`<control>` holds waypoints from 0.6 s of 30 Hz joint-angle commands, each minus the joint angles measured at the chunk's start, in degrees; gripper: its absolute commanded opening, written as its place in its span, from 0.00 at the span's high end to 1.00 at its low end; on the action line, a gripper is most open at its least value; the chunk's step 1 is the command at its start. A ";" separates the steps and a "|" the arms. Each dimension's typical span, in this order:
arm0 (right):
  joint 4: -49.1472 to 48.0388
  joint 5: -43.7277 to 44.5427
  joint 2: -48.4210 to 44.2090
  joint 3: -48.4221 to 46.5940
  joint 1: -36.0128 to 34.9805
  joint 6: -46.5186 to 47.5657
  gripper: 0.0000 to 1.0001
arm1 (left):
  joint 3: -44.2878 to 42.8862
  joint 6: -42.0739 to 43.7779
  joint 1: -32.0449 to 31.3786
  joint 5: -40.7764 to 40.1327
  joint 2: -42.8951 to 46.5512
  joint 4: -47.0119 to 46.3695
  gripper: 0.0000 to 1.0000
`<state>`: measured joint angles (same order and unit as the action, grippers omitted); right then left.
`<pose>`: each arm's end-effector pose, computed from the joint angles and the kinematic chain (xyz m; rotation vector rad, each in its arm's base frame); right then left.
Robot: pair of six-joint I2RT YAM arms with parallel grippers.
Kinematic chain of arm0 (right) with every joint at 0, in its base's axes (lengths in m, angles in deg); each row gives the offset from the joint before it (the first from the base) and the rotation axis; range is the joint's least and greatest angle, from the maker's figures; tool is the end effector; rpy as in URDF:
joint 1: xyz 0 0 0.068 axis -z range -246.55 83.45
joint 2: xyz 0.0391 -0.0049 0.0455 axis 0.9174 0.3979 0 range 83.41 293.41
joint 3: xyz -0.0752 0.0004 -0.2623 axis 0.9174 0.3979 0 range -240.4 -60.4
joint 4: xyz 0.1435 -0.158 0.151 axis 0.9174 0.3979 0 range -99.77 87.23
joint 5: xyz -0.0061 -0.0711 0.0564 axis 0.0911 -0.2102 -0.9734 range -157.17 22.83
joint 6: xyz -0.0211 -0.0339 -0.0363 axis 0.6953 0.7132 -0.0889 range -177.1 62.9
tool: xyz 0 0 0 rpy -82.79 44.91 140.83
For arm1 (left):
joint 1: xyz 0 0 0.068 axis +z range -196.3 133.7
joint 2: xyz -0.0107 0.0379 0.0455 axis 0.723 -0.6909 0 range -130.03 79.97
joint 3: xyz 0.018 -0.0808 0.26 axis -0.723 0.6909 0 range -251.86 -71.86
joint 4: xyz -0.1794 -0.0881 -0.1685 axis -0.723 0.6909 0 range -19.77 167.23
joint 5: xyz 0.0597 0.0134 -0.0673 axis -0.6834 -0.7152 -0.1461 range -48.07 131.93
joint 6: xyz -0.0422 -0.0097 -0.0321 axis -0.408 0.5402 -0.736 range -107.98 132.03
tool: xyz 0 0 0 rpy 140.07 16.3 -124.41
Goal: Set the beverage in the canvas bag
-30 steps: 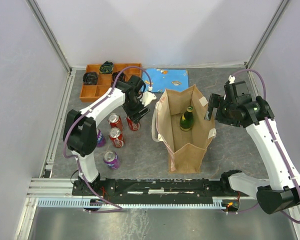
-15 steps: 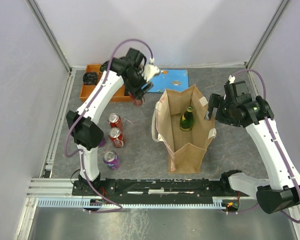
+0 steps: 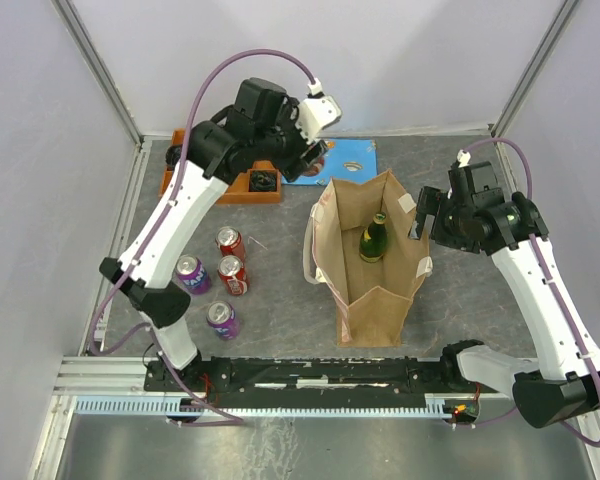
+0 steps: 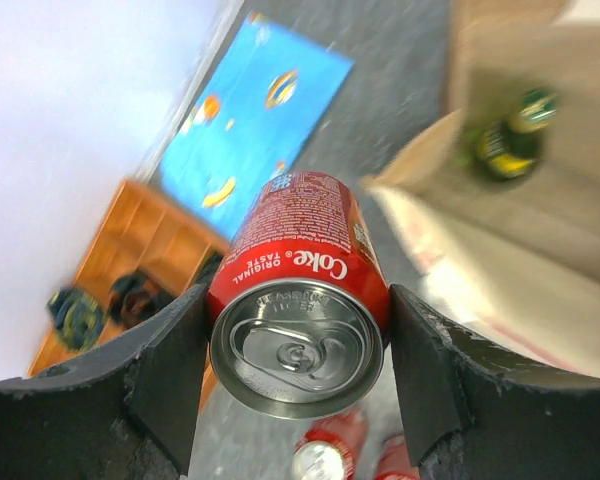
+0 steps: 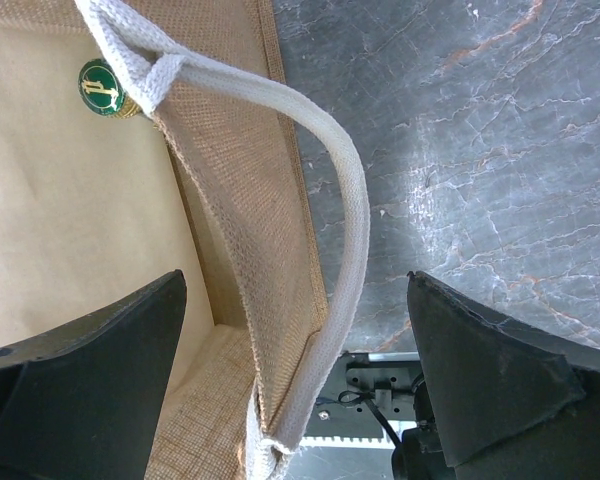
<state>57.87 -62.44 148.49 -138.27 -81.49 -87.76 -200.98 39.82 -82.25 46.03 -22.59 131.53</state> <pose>0.1916 0.0480 0.3761 0.3798 2.5084 0.2147 0.2898 -0.2132 0.4720 1.1855 1.8291 -0.1591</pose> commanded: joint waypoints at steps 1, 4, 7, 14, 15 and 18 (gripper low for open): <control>-1.89 -0.19 -1.94 0.08 0.17 -0.87 0.01 | -1.03 -4.38 -5.79 8.30 8.04 -11.47 0.97; -1.89 -0.25 -2.54 0.60 0.18 -1.15 0.01 | -1.87 -5.38 -9.00 10.67 8.18 -8.59 0.97; -1.89 -0.25 -2.91 1.08 0.23 -1.42 0.01 | 0.34 -4.82 -11.13 12.15 8.50 -6.58 0.97; -1.23 0.25 -3.43 1.41 0.17 -1.51 0.01 | 9.55 -3.27 -13.19 12.13 7.26 -6.23 0.97; -1.12 0.40 -3.45 1.51 0.18 -1.51 0.01 | 10.05 -3.36 -13.19 12.49 6.37 -6.60 0.97; -0.95 0.45 -3.36 1.59 0.20 -1.68 0.01 | 9.98 -4.31 -13.42 13.88 3.55 -8.42 0.97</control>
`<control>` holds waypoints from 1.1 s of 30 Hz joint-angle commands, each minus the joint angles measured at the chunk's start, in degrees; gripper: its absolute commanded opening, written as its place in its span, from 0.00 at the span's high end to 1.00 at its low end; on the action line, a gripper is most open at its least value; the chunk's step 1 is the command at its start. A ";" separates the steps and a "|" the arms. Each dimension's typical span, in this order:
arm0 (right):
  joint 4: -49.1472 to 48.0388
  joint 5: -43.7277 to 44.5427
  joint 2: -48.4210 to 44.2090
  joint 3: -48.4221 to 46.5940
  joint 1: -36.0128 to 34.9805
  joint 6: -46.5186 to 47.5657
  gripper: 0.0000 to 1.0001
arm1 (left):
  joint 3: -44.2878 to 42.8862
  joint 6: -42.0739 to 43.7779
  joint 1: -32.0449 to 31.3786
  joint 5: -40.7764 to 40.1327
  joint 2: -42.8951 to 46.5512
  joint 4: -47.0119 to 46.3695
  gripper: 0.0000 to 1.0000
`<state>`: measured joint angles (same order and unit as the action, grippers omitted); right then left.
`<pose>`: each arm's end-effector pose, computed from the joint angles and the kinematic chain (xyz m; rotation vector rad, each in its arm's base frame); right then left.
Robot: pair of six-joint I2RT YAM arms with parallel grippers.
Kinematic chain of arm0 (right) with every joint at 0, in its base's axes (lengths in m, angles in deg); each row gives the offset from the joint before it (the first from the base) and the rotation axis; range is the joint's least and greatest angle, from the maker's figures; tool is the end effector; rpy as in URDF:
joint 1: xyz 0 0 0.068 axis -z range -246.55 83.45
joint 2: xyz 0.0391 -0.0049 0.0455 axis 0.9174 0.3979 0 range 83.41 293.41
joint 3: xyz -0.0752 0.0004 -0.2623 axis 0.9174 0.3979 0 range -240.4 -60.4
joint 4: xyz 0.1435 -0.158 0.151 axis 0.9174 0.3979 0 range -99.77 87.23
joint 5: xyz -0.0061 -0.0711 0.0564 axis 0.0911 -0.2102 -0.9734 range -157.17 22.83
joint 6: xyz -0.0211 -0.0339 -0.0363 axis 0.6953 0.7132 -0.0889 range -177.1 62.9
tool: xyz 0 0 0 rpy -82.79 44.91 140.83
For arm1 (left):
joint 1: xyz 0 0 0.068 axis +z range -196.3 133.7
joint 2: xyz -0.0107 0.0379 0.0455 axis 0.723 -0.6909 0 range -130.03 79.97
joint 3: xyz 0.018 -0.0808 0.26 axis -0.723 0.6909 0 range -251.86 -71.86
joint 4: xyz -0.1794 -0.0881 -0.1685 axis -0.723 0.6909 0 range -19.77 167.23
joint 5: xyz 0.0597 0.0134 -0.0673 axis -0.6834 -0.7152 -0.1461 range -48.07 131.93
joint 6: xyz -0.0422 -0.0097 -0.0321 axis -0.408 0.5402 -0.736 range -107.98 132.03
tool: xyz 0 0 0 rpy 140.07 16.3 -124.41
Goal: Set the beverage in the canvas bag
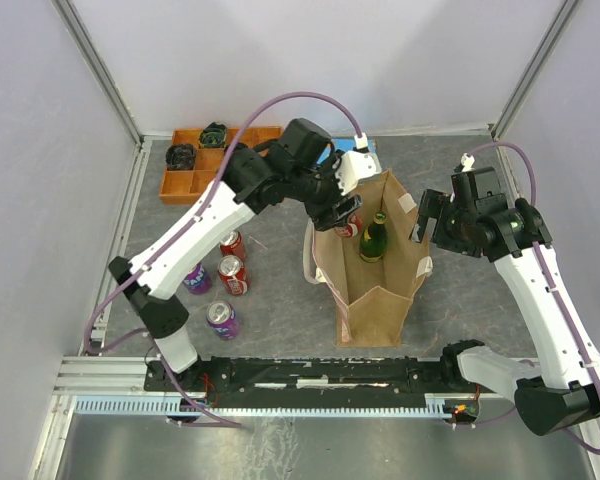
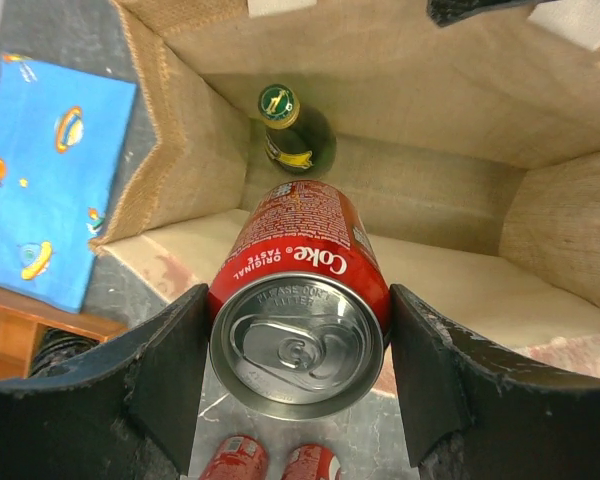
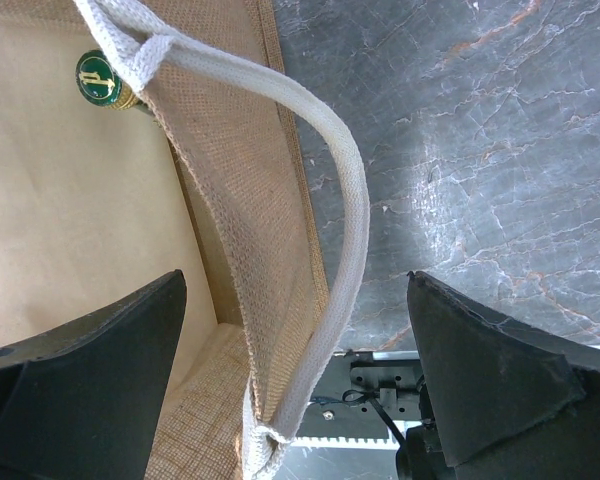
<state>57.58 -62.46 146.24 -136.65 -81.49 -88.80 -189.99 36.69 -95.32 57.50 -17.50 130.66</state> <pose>0.1827 0.0457 0.3751 0.4010 2.4906 0.2298 0.2195 -0.2672 0.4486 1.4874 1.7409 -0.5315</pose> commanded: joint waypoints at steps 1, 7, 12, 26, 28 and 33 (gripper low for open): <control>-0.65 0.48 -1.06 -0.11 0.18 -0.72 0.01 | -1.30 -1.46 -0.62 2.71 -2.62 -8.20 0.97; 0.37 1.53 -0.24 -1.75 0.16 -0.58 0.01 | -0.14 -1.97 -2.49 3.91 -8.39 -9.04 0.97; 1.69 2.65 -0.15 -2.58 0.16 -0.03 0.01 | 5.84 -0.48 -2.70 0.65 -9.92 -11.29 0.97; 2.32 2.41 0.03 -2.61 0.18 0.75 0.01 | 14.56 -2.46 -2.70 -6.32 -15.84 -22.78 0.97; 2.62 2.45 -0.22 -2.50 0.22 0.75 0.01 | 15.20 -2.73 -2.66 -7.60 -16.61 -24.22 0.97; 3.39 2.67 -0.71 -2.72 0.21 0.94 0.01 | 16.30 -2.68 -2.65 -9.98 -18.22 -26.14 0.97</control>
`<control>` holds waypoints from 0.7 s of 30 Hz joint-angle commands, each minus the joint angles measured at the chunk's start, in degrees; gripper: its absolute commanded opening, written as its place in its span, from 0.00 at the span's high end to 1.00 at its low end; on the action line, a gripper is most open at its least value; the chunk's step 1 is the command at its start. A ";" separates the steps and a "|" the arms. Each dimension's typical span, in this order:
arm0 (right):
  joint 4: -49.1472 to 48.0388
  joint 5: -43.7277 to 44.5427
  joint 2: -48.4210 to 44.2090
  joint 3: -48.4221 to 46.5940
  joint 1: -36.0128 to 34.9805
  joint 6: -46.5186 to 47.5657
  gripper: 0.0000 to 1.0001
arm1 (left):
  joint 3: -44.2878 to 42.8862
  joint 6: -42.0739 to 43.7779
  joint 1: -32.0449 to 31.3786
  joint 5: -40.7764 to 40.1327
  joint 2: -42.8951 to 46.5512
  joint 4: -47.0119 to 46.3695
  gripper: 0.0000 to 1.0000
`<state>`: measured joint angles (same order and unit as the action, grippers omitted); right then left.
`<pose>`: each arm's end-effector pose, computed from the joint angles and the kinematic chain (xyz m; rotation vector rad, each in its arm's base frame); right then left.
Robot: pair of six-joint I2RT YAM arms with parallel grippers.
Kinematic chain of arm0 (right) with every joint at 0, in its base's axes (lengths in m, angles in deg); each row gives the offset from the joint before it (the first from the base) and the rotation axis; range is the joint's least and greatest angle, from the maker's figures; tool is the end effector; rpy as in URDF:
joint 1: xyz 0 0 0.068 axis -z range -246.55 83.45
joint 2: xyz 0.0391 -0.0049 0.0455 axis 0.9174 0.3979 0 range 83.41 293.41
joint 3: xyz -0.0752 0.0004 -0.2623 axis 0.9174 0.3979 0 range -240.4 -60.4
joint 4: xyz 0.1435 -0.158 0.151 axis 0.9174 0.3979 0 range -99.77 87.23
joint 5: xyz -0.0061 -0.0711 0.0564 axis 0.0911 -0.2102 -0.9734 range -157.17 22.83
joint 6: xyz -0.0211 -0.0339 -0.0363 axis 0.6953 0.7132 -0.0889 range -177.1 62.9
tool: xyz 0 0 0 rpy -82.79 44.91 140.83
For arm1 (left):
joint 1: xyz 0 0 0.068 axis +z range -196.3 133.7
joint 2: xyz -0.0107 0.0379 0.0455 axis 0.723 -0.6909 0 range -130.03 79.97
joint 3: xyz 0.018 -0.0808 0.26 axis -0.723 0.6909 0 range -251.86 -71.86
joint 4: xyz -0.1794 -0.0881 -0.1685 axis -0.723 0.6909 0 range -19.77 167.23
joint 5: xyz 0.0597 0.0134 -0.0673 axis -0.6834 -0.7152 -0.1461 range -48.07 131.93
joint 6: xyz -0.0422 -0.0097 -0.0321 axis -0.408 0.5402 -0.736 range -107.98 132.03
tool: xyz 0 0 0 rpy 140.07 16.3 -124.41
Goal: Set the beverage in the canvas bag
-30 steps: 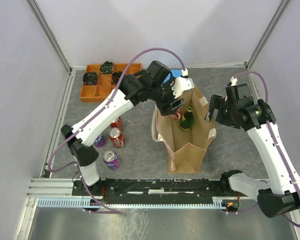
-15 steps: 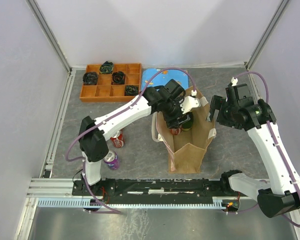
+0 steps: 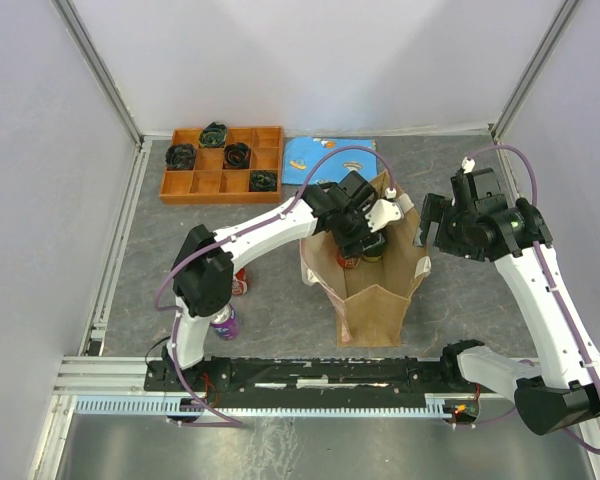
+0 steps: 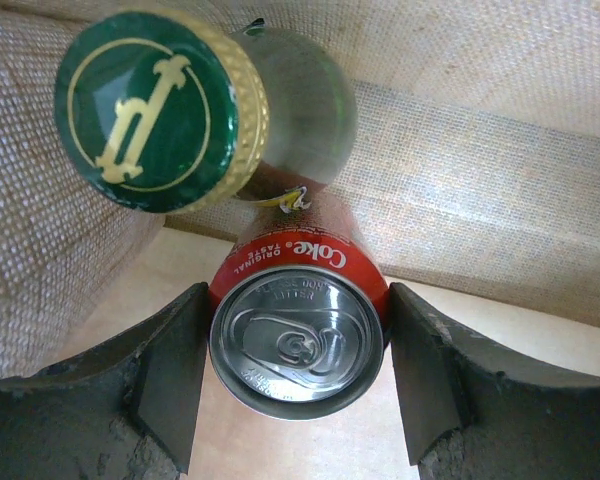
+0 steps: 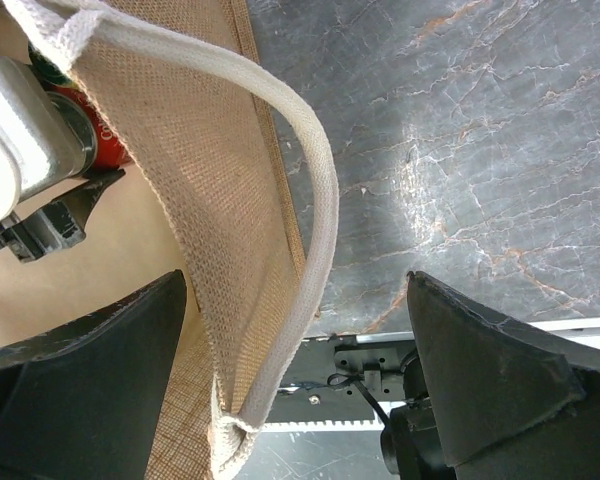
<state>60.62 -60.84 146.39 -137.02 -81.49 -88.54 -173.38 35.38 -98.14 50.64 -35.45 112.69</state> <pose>0.1788 0.0436 0.3733 0.4093 2.5282 0.1709 0.2714 -0.3541 0.2605 1.6230 2.0102 -0.3829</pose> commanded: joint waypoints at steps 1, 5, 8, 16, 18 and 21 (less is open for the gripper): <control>0.50 1.13 -0.89 -2.44 0.26 0.74 0.01 | -0.21 -1.26 0.23 -3.57 -0.52 -8.32 0.97; 0.62 1.23 -0.88 -2.88 0.25 0.77 0.01 | 0.70 -1.03 0.18 -4.32 -1.22 -9.21 0.97; 0.62 1.13 -0.55 -3.24 0.26 0.89 0.01 | 1.23 -1.17 0.18 -4.64 -1.90 -9.75 0.97; 0.38 0.88 -0.05 -3.21 0.26 0.95 0.01 | 1.64 -2.28 0.16 -4.41 -2.83 -10.29 0.97; 0.13 0.78 -0.16 -2.89 0.26 0.86 0.01 | 1.58 -2.24 0.15 -4.49 -2.81 -10.41 0.97; -0.07 0.62 -0.08 -2.64 0.25 0.77 0.01 | 0.33 -2.15 0.23 -5.15 -3.60 -8.81 0.82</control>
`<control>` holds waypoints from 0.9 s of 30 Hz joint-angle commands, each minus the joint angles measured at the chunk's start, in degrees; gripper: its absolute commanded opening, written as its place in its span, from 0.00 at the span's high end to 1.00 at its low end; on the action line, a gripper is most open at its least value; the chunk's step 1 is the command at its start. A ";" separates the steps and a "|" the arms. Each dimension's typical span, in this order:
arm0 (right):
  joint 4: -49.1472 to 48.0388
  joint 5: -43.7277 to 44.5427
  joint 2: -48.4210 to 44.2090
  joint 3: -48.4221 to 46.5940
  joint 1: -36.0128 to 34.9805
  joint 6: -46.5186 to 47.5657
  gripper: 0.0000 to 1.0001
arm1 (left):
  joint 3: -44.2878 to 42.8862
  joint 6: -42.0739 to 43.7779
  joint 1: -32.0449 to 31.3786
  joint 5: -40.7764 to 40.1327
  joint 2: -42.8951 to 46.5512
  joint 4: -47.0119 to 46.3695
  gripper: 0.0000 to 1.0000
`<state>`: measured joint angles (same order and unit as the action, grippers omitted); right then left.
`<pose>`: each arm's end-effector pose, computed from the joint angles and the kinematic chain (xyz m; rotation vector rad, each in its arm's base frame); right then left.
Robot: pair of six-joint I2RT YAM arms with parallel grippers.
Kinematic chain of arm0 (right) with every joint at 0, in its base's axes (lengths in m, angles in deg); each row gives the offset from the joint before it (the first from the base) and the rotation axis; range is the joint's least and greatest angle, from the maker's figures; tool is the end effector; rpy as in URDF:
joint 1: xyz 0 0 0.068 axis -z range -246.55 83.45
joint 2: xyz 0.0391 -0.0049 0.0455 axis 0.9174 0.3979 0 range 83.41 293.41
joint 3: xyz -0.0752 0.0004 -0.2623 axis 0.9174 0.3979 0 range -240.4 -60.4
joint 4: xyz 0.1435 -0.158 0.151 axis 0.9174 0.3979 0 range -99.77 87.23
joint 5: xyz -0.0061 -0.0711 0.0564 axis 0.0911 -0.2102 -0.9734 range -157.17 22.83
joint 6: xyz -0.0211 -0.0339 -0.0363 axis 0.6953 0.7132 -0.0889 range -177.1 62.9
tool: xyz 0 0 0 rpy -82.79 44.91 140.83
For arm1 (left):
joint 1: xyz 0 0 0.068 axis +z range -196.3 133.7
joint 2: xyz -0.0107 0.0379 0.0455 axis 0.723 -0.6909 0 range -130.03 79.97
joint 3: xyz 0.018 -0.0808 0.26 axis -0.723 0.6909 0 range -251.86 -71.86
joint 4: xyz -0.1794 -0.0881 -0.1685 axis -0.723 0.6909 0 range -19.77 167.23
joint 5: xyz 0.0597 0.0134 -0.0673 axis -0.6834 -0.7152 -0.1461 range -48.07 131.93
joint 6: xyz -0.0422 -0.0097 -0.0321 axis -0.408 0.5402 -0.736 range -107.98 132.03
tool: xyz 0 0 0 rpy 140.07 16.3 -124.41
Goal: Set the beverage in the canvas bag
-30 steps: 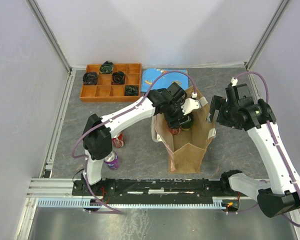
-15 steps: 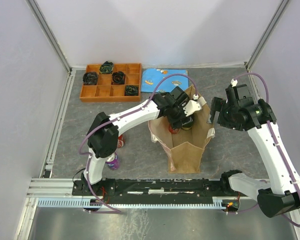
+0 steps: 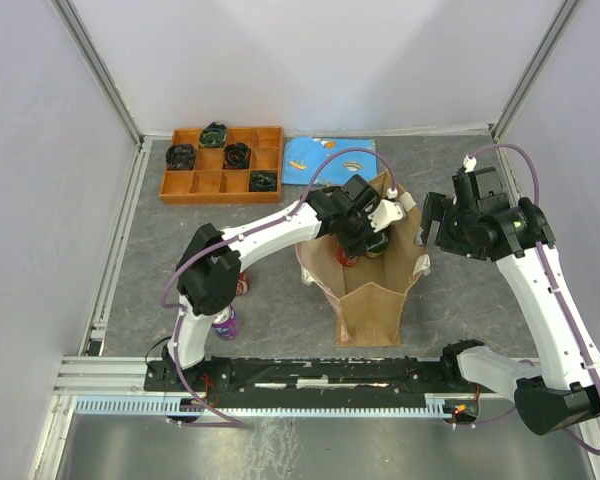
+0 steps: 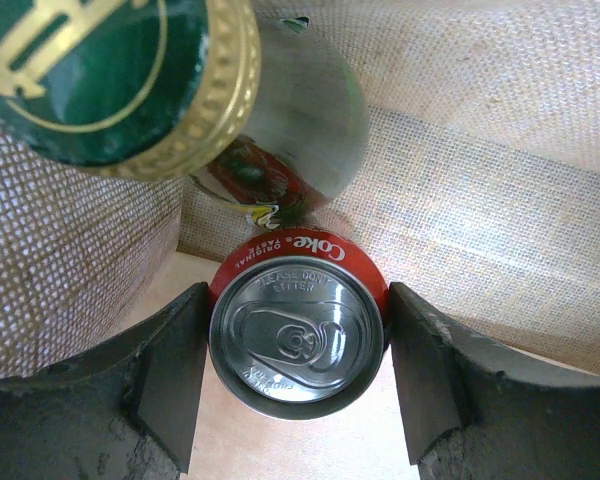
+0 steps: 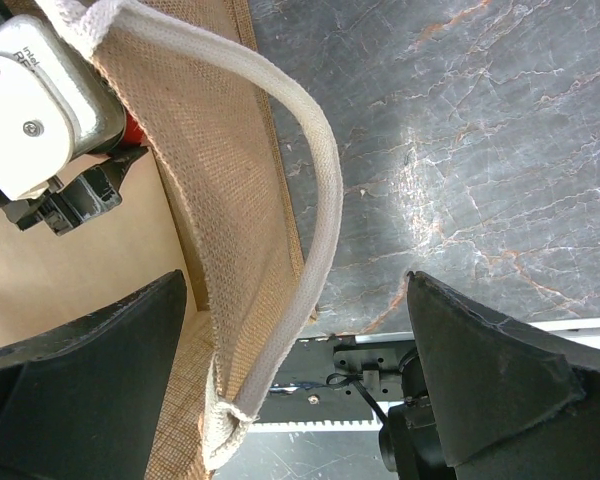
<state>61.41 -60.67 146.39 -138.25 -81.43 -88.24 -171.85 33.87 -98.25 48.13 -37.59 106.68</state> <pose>0.1771 0.0428 0.3785 0.4044 2.5205 0.1686 0.2794 -0.3631 0.2423 1.5611 2.0049 -0.3473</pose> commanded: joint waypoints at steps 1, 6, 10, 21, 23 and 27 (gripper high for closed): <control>-0.96 0.36 0.01 -1.43 0.19 0.43 0.01 | -1.42 -0.63 0.27 -2.87 -1.60 -2.18 0.68; -1.09 0.35 0.23 -1.37 0.19 0.54 0.01 | -0.65 -0.82 0.27 -3.13 0.10 -1.85 0.33; -1.34 0.11 0.60 -1.22 0.22 0.55 0.01 | -0.58 -1.09 0.26 -3.32 1.97 -1.22 0.30; -2.09 -0.62 1.79 -1.52 0.20 0.55 0.01 | -0.21 -1.00 0.31 -3.44 4.11 0.51 0.27; -2.18 -0.62 1.88 -1.57 0.20 0.55 0.01 | -0.35 -0.96 0.28 -3.25 4.27 1.09 0.22; -2.31 -0.61 1.90 -1.33 0.19 0.46 0.01 | -0.15 -0.75 0.31 -2.69 4.96 1.23 0.16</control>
<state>60.91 -61.13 148.47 -138.25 -81.43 -88.24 -171.76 33.41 -98.29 46.51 -36.76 108.03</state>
